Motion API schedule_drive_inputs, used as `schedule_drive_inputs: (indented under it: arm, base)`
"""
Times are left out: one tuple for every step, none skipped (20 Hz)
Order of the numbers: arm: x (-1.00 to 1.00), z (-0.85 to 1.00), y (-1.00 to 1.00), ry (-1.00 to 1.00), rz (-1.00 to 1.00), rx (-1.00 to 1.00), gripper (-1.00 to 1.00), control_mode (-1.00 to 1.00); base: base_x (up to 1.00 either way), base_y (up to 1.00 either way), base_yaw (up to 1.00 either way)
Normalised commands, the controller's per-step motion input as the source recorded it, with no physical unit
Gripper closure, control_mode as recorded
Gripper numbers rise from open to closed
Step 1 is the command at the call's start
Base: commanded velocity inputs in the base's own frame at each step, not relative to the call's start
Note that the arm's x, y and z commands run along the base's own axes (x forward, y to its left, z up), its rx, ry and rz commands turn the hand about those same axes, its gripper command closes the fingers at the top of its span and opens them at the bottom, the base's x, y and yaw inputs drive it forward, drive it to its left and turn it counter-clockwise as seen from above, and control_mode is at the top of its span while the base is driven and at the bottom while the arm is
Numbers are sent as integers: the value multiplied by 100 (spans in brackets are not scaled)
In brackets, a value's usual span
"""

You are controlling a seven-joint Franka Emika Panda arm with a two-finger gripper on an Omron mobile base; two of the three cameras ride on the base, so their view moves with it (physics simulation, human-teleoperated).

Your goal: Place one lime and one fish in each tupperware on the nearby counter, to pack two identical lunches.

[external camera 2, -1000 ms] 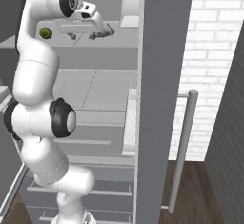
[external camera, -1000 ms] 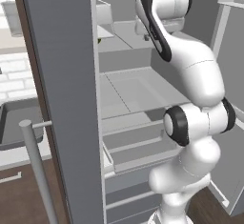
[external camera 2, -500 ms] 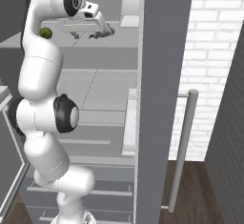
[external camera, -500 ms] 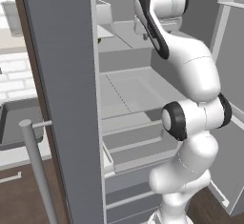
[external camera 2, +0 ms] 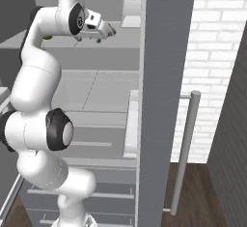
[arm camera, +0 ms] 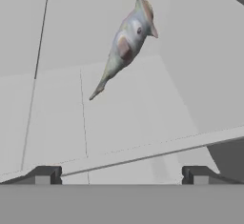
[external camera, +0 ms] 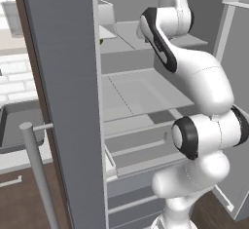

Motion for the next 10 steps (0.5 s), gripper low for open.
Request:
schedule_drive_inputs:
  arm:
    - [28,0,0,-5,-5,4,-100,-100]
    - [29,0,0,0,-4,4,-100,-100]
    - [34,0,0,0,-3,2,-100,-100]
    - [39,0,0,0,-3,2,-100,-100]
    - [45,0,0,0,-4,1,-100,-100]
    - [49,0,-1,0,-4,1,-100,-100]
    - [51,0,-2,0,-5,2,-100,-100]
    - [47,0,0,0,-3,3,-100,-100]
    - [48,0,0,0,-3,2,-100,-100]
    - [51,0,0,0,-3,3,-100,-100]
  base:
    - [0,0,0]
    - [0,0,0]
    - [0,0,0]
    - [0,0,0]
    - [0,0,0]
    - [0,0,0]
    - [0,0,0]
    - [0,0,0]
    - [0,0,0]
    - [0,0,0]
